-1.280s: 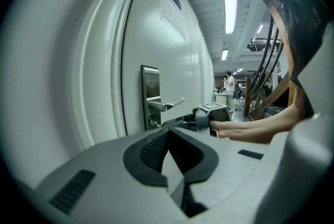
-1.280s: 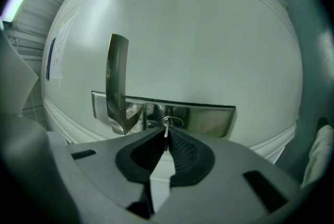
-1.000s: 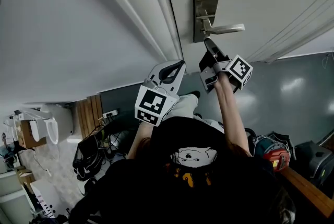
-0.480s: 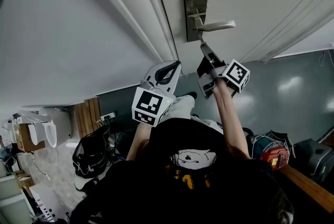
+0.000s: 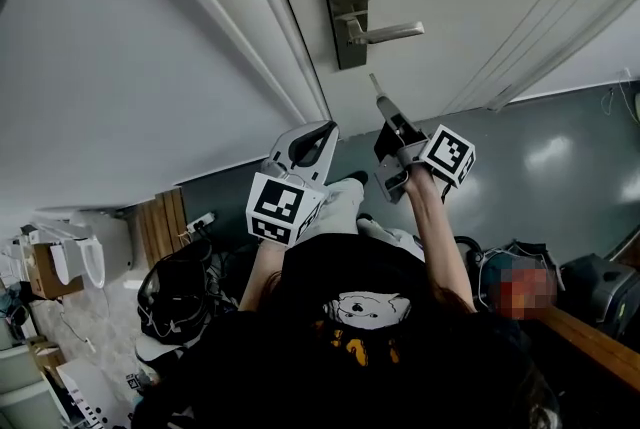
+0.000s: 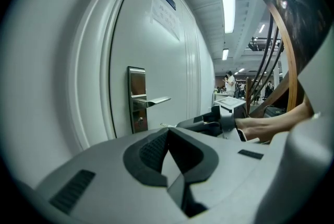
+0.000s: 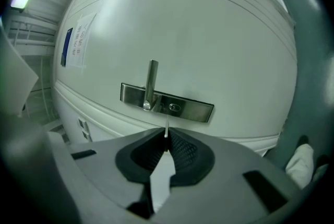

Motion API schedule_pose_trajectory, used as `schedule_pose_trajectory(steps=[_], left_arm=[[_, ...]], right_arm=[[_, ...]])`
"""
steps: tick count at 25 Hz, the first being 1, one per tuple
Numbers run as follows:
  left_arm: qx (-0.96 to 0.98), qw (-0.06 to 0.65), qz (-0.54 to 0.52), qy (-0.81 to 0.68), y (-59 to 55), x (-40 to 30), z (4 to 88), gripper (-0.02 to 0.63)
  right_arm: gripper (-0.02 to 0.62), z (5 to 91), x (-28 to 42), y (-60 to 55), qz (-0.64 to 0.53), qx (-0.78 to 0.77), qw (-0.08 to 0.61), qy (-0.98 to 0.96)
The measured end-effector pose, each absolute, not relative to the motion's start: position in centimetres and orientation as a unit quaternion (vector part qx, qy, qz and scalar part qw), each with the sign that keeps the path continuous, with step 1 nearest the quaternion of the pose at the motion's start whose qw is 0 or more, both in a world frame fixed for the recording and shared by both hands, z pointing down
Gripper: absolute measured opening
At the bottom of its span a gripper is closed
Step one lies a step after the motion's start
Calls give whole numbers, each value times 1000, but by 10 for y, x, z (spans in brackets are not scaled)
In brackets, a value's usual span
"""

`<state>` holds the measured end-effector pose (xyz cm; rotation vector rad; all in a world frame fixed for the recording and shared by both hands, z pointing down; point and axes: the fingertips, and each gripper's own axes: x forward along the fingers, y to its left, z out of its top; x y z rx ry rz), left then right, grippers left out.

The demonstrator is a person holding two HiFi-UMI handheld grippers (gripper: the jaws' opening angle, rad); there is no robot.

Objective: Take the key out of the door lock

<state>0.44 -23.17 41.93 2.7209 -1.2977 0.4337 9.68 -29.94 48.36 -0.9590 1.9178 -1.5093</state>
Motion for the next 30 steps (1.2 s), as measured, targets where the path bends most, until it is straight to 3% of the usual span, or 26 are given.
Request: schedule_pose_trajectory(steps=[17, 30], left_arm=[[888, 65, 168, -424, -199, 21, 437, 6], [863, 95, 176, -464, -174, -31, 454, 6]], right_arm=[[21, 486, 109, -251, -535, -351, 216, 738], [21, 496, 64, -242, -540, -330, 181, 753]])
